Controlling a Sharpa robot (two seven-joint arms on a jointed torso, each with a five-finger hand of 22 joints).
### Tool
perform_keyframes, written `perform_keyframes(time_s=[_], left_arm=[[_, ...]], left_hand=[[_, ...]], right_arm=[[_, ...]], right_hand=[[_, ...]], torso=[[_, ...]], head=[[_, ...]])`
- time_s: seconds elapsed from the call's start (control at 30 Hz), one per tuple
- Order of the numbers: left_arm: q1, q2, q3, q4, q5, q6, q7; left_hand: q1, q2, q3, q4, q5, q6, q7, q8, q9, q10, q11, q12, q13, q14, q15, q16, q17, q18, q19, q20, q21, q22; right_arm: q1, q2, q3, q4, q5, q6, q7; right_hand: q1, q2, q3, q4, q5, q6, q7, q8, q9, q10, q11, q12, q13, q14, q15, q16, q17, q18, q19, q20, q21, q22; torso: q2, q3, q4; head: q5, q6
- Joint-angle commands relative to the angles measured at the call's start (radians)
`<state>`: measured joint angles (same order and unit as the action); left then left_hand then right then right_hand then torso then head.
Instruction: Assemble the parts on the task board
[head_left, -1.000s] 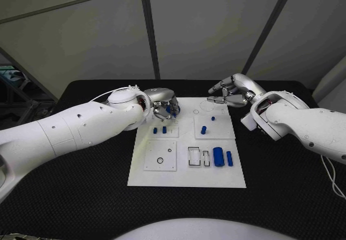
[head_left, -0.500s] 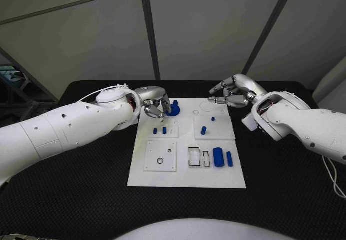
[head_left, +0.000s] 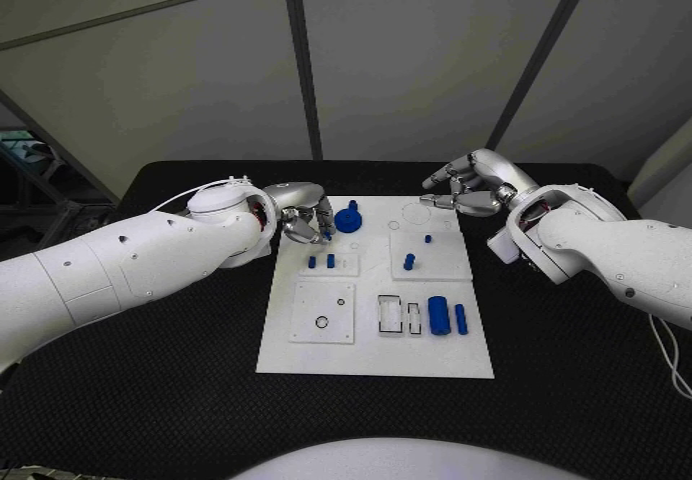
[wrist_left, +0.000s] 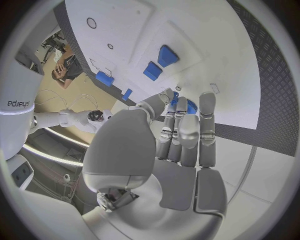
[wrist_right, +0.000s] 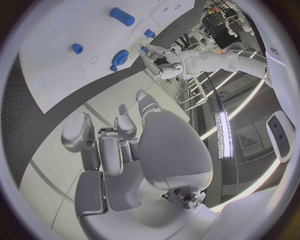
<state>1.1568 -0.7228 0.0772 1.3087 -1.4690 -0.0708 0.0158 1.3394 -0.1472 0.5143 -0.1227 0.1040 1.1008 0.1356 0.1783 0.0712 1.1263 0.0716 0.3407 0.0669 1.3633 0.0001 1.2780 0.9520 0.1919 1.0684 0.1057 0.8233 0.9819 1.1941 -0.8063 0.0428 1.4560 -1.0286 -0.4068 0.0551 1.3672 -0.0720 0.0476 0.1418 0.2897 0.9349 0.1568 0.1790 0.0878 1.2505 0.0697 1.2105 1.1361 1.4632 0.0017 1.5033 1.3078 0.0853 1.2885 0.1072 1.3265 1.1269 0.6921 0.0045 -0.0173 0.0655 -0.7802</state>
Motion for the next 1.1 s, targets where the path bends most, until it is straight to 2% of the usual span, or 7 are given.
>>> perform_keyframes(time_s=[0.03, 0.53, 1.1], left_arm=[[0.000, -0.002, 0.001, 0.001, 0.007, 0.016, -0.012], [-0.002, 0.002, 0.001, -0.008, 0.007, 0.026, -0.029], [-0.004, 0.022, 0.000, -0.025, 0.007, 0.049, -0.028]], left_hand=[[-0.007, 0.000, 0.002, 0.002, 0.000, 0.005, -0.001, -0.003, 0.001, 0.011, 0.000, -0.006, 0.002, 0.001, 0.000, 0.001, -0.002, -0.016, 0.002, 0.002, -0.001, 0.001], [-0.007, -0.001, 0.002, 0.001, 0.000, 0.004, -0.001, -0.004, 0.001, 0.011, -0.001, -0.007, 0.002, 0.000, 0.000, 0.000, -0.004, -0.015, 0.000, 0.002, -0.003, 0.000], [-0.007, -0.001, 0.002, 0.000, 0.000, 0.005, -0.001, -0.005, 0.001, 0.013, -0.001, -0.009, 0.002, -0.001, 0.000, -0.001, -0.006, -0.015, 0.001, 0.002, -0.001, 0.002]], right_arm=[[0.001, -0.001, 0.001, 0.001, -0.003, 0.001, 0.007], [0.001, -0.002, 0.001, 0.002, -0.003, 0.001, 0.007], [0.001, 0.000, 0.001, 0.001, -0.003, 0.002, 0.007]], right_hand=[[-0.001, 0.010, 0.000, -0.001, 0.006, 0.004, -0.004, 0.005, -0.001, -0.002, -0.002, -0.004, 0.000, 0.076, -0.007, -0.006, 0.133, 0.010, -0.003, -0.002, -0.005, -0.001], [-0.001, 0.010, 0.000, -0.001, 0.006, 0.004, -0.004, 0.005, -0.001, -0.002, -0.002, -0.004, 0.000, 0.076, -0.007, -0.006, 0.133, 0.010, -0.003, -0.002, -0.005, -0.001], [-0.001, 0.010, 0.000, -0.001, 0.006, 0.004, -0.004, 0.005, -0.001, -0.002, -0.002, -0.004, 0.000, 0.076, -0.007, -0.006, 0.133, 0.010, -0.003, -0.002, -0.005, -0.001]], torso=[[0.001, 0.0007, 0.0001], [0.001, 0.0008, -0.0014], [0.001, 0.0003, -0.0002]], head=[[0.000, 0.001], [0.000, 0.000], [-0.001, -0.004]])
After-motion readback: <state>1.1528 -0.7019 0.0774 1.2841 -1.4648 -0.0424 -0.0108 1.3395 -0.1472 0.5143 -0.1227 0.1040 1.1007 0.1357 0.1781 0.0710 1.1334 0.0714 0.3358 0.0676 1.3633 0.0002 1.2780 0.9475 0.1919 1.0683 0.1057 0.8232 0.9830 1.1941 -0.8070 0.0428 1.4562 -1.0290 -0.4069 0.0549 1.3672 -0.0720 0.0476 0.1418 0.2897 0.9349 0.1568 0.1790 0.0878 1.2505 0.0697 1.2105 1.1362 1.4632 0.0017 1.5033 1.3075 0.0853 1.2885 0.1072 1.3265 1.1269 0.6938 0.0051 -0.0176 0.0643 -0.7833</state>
